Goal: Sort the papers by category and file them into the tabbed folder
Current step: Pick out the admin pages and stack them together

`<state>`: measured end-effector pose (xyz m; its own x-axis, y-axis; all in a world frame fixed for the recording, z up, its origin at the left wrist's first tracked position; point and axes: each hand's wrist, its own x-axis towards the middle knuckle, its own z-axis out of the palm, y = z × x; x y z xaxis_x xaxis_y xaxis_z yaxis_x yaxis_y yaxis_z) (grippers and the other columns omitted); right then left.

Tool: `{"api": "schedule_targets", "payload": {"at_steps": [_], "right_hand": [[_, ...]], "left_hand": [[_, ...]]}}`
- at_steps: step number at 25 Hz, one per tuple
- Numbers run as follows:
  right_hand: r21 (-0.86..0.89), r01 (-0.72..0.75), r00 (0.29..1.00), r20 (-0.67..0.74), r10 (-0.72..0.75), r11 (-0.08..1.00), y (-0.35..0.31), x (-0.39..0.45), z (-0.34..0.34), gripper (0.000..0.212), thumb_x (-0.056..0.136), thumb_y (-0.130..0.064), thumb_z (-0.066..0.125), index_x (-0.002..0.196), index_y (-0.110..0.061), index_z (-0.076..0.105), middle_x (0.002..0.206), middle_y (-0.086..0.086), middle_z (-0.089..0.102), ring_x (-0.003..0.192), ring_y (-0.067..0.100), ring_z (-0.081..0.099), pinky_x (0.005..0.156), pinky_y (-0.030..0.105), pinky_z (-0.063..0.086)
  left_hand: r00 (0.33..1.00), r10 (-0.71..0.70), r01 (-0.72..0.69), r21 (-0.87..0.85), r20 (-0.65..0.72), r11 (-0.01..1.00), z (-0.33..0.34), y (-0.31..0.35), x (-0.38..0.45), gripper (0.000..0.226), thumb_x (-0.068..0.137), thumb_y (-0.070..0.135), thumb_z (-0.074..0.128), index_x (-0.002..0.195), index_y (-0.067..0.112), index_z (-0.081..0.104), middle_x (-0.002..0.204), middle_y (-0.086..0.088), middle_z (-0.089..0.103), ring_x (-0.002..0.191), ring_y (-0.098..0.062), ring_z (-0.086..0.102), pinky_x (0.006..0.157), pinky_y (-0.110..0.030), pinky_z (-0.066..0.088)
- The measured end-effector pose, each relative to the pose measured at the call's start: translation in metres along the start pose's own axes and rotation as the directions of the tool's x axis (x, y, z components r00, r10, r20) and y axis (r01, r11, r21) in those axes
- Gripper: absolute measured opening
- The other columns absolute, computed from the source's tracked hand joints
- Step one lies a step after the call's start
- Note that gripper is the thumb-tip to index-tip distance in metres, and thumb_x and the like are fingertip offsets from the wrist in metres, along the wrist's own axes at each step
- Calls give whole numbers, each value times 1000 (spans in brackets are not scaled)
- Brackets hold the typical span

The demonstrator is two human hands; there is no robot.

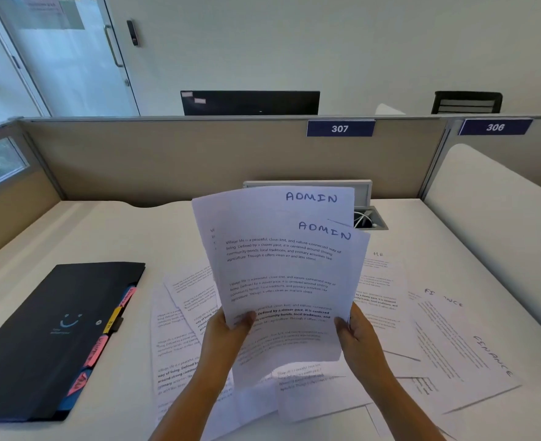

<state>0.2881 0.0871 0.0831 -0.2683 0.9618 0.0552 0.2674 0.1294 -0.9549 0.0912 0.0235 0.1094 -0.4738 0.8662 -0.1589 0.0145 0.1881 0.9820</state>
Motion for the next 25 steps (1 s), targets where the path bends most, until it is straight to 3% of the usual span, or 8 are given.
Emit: {"api": "schedule_targets", "payload": {"at_steps": [2, 6, 8, 11, 14, 20, 23, 25], "right_hand": [[1, 12, 1000, -9, -12, 1000, 0, -2, 1, 33, 96, -7, 35, 122, -22, 47, 106, 0, 60, 101, 18, 58, 80, 26, 57], [31, 58, 998, -9, -58, 998, -12, -2, -1, 30, 95, -6, 38, 102, -33, 47, 96, -8, 58, 86, 11, 58, 64, 9, 52], [45, 83, 996, -42, -81, 996, -12, 1, -1, 21, 93, -16, 45, 110, -29, 47, 103, -3, 59, 94, 14, 58, 74, 18, 56], [42, 77, 996, -44, -76, 996, -11, 4, -1, 47, 80, -36, 44, 124, -20, 42, 116, -2, 57, 103, 17, 58, 74, 26, 57], [47, 103, 993, -62, -100, 994, -17, 4, 0, 42, 81, -37, 38, 120, -24, 41, 106, -6, 57, 96, 17, 60, 61, 19, 54], [60, 157, 981, -125, -148, 986, -31, -1, -3, 29, 89, -32, 38, 118, -26, 42, 103, -7, 56, 88, 13, 61, 60, 11, 53], [13, 96, 993, -69, -95, 995, -3, -7, 3, 35, 88, -33, 36, 121, -23, 42, 106, -1, 57, 94, 14, 60, 68, 22, 55], [-92, 0, 1000, -10, -1, 996, 28, -11, 7, 34, 95, -23, 37, 128, -16, 39, 114, 1, 54, 102, 17, 56, 80, 20, 50]], "left_hand": [[1000, 4, -4, -2, -26, 1000, 0, 3, 0, 12, 85, 13, 60, 84, 25, 61, 91, -3, 69, 87, -27, 65, 75, -40, 52], [999, 38, -38, -10, -39, 999, 0, 12, -1, 17, 87, 12, 58, 85, 29, 59, 98, -8, 66, 92, -32, 61, 80, -45, 51], [997, 67, -67, -8, -37, 998, 0, 17, -4, 14, 85, 14, 61, 90, 27, 58, 100, -8, 65, 93, -32, 60, 81, -46, 52], [991, 126, -129, -57, -46, 990, -2, 25, -7, 19, 82, 17, 64, 95, 28, 58, 96, -2, 67, 89, -24, 64, 71, -37, 55], [985, 168, -170, -70, -29, 983, -1, 36, -9, 18, 82, 20, 62, 92, 34, 57, 92, 4, 68, 85, -19, 66, 65, -33, 54], [973, 222, -227, -86, -66, 970, 1, 41, -12, 17, 82, 18, 62, 87, 33, 57, 85, 5, 67, 78, -16, 65, 58, -26, 53], [985, 163, -165, -37, -49, 986, 0, 10, -8, 14, 82, 19, 63, 91, 30, 60, 90, 3, 68, 85, -17, 66, 63, -21, 54], [997, 80, -79, 31, -25, 996, -1, -20, -4, 21, 85, 19, 60, 106, 21, 60, 98, 1, 67, 95, -19, 64, 70, -16, 52]]}}
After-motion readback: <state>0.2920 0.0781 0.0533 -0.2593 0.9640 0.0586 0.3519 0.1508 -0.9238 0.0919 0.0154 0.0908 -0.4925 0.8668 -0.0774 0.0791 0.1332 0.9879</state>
